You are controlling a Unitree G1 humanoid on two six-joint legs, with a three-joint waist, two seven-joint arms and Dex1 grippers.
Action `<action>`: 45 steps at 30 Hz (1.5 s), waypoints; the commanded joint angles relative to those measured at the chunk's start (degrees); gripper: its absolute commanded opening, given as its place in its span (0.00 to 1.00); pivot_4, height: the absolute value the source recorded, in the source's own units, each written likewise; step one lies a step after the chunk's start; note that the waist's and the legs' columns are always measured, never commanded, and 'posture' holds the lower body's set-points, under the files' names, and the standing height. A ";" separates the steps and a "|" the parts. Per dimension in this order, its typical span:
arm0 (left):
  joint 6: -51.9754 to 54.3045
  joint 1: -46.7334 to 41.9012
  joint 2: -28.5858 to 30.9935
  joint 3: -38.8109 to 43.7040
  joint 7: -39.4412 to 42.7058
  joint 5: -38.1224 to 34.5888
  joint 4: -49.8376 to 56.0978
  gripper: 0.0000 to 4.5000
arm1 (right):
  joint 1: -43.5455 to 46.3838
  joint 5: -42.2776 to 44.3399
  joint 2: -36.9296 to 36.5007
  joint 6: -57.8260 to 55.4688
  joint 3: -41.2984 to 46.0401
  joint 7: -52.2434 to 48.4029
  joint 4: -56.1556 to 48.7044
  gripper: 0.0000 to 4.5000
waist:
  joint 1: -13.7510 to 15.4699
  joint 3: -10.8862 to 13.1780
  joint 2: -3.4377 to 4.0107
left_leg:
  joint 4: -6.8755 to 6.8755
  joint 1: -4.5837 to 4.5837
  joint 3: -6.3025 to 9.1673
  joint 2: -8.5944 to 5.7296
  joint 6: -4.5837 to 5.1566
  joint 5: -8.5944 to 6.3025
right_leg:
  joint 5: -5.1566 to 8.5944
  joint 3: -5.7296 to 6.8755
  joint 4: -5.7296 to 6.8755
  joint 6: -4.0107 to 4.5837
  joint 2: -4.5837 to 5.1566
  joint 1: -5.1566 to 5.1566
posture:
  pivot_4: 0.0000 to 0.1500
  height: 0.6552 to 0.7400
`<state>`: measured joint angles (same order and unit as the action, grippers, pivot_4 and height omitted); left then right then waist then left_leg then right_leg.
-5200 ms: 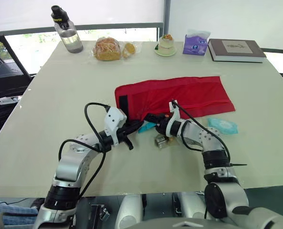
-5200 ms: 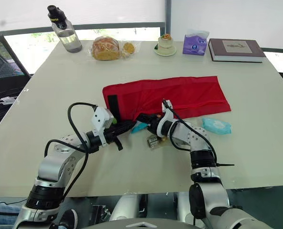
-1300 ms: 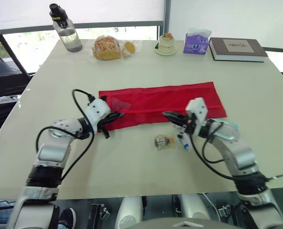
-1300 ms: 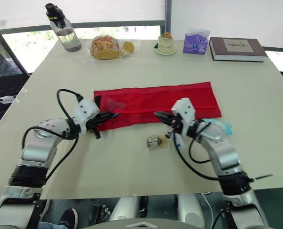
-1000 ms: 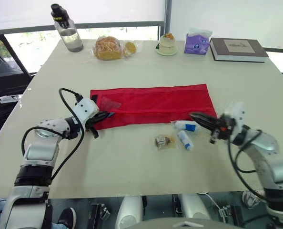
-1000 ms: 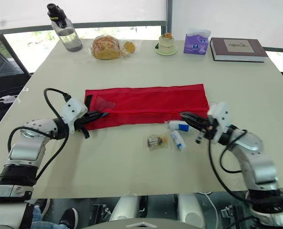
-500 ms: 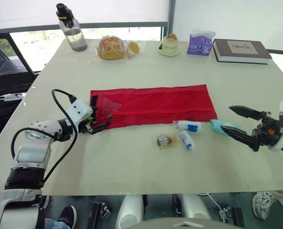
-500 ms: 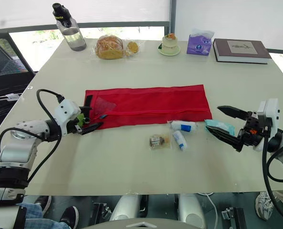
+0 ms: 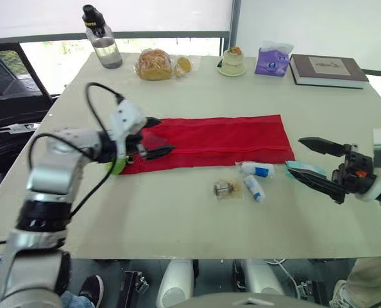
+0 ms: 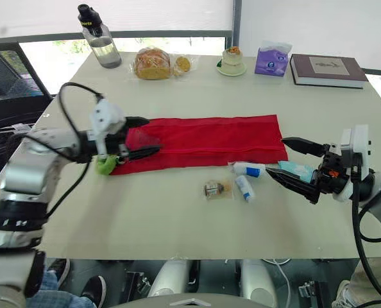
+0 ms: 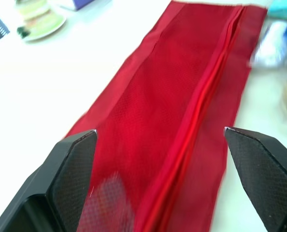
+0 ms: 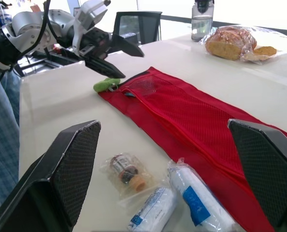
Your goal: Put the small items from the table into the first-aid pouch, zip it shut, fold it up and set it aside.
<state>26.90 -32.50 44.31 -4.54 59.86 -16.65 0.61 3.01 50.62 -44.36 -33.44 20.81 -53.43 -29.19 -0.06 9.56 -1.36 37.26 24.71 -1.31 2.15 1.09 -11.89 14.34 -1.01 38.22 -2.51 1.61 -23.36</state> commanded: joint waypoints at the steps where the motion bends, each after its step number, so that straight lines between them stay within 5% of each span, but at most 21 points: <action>1: -0.40 -3.66 -1.46 -4.74 0.99 3.70 -3.12 0.99 | 1.83 -0.53 -1.88 -0.37 -0.79 0.14 -0.53 1.00 | -0.14 0.00 0.00 | 0.00 0.03 0.00 -0.02 0.00 0.00 | 0.00 -0.01 0.00 0.00 -0.05 -0.01 | 1.00 1.00; 9: -13.42 -14.12 -10.18 -13.86 -1.66 15.99 -26.74 0.99 | 2.78 -0.02 -0.56 -0.98 -1.39 4.74 -4.28 1.00 | -0.22 0.00 0.00 | 0.02 0.08 0.14 0.04 0.00 0.00 | -0.06 -0.21 0.03 0.10 -0.55 -0.02 | 1.00 1.00; 19: -27.06 -20.58 -17.57 -12.36 -6.75 20.53 -46.19 0.99 | -3.28 1.30 0.13 -0.60 0.91 8.45 -9.51 1.00 | 0.87 -0.01 0.00 | 0.18 0.04 0.08 0.00 0.02 0.01 | -0.05 -0.47 0.02 -0.06 -0.58 0.07 | 1.00 1.00; 23: -29.46 -21.71 -18.83 -12.03 -5.37 20.29 -47.67 0.74 | -4.60 1.00 0.26 -0.01 1.54 9.15 -9.98 1.00 | 0.86 -0.01 -0.01 | 0.22 0.04 0.09 0.01 0.09 0.06 | -0.10 -0.51 0.02 -0.04 -0.59 0.12 | 1.00 1.00; 30: -28.44 -22.49 -20.90 -10.32 -4.95 19.21 -47.75 0.01 | -4.53 0.68 0.18 0.58 1.30 9.47 -9.67 1.00 | 0.78 -0.01 -0.01 | 0.19 0.08 0.09 -0.01 0.08 0.06 | -0.21 -0.52 0.02 0.13 -0.63 0.09 | 1.00 1.00; 45: -22.37 -19.38 -20.38 -6.63 -2.95 17.50 -39.53 0.01 | -2.22 1.03 -0.35 0.20 0.27 9.51 -8.67 1.00 | 0.75 -0.01 -0.01 | 0.19 0.08 0.08 0.00 0.08 0.06 | -0.21 -0.53 0.01 0.13 -0.63 0.09 | 1.00 1.00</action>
<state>4.56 -51.56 23.37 -12.17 56.59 1.97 -41.73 0.37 50.97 -44.09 -33.59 20.43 -43.85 -37.11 0.68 9.55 -1.38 37.45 24.80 -1.23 2.16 1.17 -11.83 14.12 -1.54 38.23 -2.38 0.97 -23.27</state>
